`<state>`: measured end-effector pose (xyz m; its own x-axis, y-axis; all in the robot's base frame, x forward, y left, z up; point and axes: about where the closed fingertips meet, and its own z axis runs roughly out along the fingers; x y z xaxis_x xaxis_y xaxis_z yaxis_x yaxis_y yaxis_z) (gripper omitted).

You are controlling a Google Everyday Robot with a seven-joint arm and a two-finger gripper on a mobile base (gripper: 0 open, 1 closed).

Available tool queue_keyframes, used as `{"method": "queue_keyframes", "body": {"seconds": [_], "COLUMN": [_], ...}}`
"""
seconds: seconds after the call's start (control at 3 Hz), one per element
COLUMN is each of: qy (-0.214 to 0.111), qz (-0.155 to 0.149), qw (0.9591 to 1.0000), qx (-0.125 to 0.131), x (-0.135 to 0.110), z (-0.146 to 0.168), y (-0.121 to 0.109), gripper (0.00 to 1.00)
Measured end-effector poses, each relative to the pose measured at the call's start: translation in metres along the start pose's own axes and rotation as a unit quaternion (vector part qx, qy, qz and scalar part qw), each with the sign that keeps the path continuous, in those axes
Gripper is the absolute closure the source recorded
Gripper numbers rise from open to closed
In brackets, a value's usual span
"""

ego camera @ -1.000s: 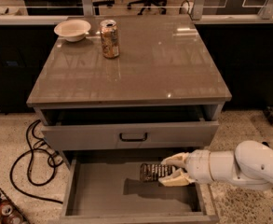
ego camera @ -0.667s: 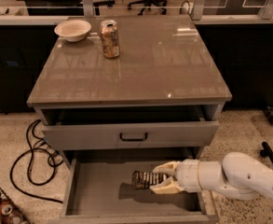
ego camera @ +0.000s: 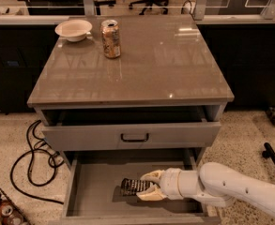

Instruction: Place rxbar chocolate into middle drawer

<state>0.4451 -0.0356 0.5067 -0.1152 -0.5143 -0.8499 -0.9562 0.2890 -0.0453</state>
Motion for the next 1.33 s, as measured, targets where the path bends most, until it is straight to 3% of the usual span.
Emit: {"method": "queue_keyframes", "body": {"seconds": [0.67, 1.33], "qy": [0.05, 0.105], "qz": [0.012, 0.011], "qw": [0.9986, 0.9944], "qx": [0.015, 0.003], "x": [0.029, 0.044], "z": [0.054, 0.091], "y": [-0.008, -0.013], "gripper": [1.0, 1.0]}}
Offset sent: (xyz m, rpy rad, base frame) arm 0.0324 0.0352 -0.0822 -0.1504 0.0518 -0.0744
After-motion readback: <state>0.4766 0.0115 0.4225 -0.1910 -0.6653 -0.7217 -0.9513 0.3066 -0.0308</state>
